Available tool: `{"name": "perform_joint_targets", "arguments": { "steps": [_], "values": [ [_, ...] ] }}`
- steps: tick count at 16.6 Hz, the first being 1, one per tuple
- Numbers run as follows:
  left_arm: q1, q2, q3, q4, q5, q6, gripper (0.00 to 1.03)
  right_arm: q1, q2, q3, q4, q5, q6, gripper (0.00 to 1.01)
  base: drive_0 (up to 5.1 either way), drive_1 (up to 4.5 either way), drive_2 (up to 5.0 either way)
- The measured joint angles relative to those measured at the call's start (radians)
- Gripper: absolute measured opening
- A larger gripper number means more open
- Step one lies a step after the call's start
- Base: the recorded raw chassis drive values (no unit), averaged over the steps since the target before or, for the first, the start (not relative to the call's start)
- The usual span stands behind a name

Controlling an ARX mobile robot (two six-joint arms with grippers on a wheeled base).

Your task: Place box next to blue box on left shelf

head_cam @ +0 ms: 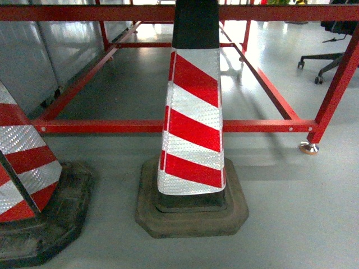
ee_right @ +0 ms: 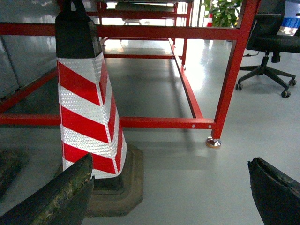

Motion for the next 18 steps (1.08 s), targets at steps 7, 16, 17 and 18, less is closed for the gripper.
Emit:
{"name": "perform_joint_targets", "arguments": {
  "steps": [7,16,17,18],
  "values": [
    [0.0,0.0,0.0,0.0,0.0,0.0,0.98,0.0,0.0,0.0,0.0,0.0,0.0,0.98,0.0,0.0,0.0],
    [0.0,0.0,0.0,0.0,-0.002,0.0,0.98,0.0,0.0,0.0,0.0,-0.001,-0.001,0.98,0.0,0.0,0.0],
    [0.0,0.0,0.0,-0.003,-0.001,0.0,0.98,0.0,0.0,0.0,-0.002,-0.003,-0.002,0.98,0.0,0.0,0.0],
    [0.0,0.0,0.0,-0.001,0.003,0.002,0.98,0.0,0.0,0.0,0.0,-0.001,-0.002,0.98,0.0,0.0,0.0]
  ]
}}
